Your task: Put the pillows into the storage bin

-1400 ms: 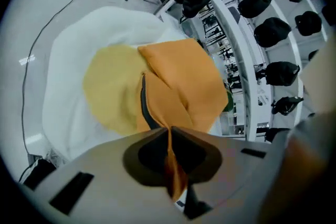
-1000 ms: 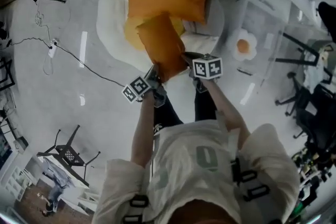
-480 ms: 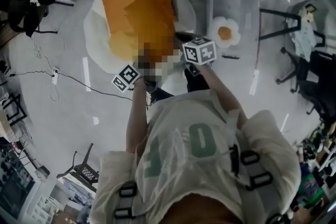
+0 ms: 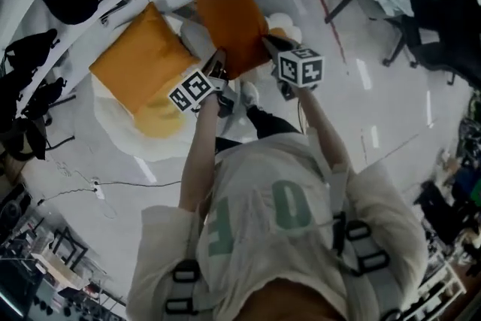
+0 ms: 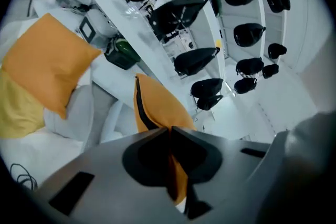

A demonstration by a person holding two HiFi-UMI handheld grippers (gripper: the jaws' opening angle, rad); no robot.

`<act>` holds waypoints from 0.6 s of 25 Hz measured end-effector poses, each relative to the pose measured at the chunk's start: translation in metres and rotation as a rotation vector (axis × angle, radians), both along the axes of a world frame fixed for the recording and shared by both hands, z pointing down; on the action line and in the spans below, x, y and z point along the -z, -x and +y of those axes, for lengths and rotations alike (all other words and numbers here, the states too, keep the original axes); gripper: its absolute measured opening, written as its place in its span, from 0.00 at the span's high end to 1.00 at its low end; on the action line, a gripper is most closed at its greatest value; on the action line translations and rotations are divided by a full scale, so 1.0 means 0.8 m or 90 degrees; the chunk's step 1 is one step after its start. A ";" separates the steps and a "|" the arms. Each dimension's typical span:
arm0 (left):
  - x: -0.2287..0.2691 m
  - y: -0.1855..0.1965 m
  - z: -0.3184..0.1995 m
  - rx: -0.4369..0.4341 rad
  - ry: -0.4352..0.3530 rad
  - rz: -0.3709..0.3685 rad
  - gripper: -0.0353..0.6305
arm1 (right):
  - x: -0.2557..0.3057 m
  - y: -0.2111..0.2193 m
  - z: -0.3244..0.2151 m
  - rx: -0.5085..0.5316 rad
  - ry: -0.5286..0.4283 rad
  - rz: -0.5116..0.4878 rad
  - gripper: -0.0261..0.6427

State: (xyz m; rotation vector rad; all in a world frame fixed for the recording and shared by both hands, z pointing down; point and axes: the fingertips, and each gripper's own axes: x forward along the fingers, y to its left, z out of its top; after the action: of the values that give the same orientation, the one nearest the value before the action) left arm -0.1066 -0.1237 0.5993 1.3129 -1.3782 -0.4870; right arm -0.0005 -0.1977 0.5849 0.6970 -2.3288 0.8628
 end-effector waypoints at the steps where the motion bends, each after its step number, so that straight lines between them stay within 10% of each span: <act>1: 0.005 -0.014 -0.026 -0.021 -0.008 0.000 0.91 | 0.003 -0.017 -0.022 -0.024 -0.010 -0.003 0.91; 15: 0.041 -0.081 -0.163 -0.112 -0.050 -0.038 0.91 | 0.039 -0.099 -0.132 -0.150 -0.073 -0.020 0.91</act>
State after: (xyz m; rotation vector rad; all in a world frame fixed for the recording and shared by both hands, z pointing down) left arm -0.0414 -0.2542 0.5665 1.5079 -1.2887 -0.3887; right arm 0.0786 -0.3032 0.5534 1.0289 -2.3703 0.8506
